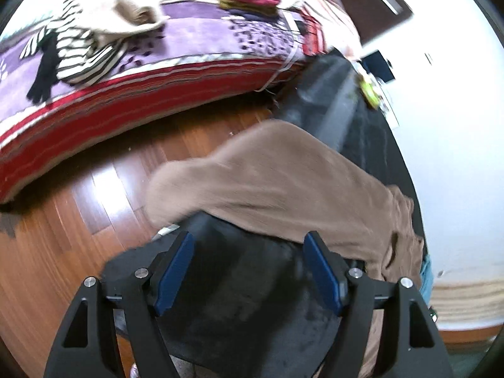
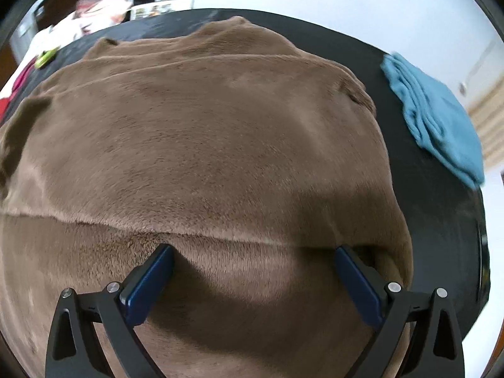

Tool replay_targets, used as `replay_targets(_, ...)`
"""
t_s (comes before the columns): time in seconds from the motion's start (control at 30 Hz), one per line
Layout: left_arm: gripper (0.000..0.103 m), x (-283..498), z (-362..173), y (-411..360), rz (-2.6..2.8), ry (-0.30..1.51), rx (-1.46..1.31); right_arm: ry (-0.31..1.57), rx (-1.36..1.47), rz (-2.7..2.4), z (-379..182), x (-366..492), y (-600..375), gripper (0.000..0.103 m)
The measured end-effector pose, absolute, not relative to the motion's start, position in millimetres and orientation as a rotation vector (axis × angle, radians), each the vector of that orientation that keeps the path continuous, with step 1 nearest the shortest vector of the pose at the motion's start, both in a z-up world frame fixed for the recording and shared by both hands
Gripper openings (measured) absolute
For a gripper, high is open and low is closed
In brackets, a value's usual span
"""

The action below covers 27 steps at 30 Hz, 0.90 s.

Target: Fold clothes

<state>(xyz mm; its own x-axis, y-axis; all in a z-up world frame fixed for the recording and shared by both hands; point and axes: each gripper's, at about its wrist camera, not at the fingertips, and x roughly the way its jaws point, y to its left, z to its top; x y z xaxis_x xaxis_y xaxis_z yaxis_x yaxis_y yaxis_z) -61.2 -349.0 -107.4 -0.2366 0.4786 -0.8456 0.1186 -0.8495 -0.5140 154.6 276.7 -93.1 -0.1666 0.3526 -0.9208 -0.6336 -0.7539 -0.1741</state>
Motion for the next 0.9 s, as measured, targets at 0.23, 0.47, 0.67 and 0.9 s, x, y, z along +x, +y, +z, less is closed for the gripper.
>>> replay_targets(0.23,0.077,-77.8,-144.0,-383.9,2.019,-0.971,-1.796,0.214,-1.458,1.867,-84.1,145.1,265.1,0.102)
replay_targets(0.47,0.077,-82.9,-171.4,-390.9,1.846,-1.199,-1.803,0.246,-1.473,1.822,-83.2,145.7,260.4,0.102)
replay_targets(0.67,0.078,-90.4,-192.1,-392.4,1.72,-1.369,-1.814,0.386,-1.461,1.811,-82.8,157.9,269.0,0.102)
replay_targets(0.9,0.079,-89.0,-211.2,-393.4,1.584,-1.541,-1.851,0.379,-1.452,1.794,-81.9,157.9,262.1,0.102)
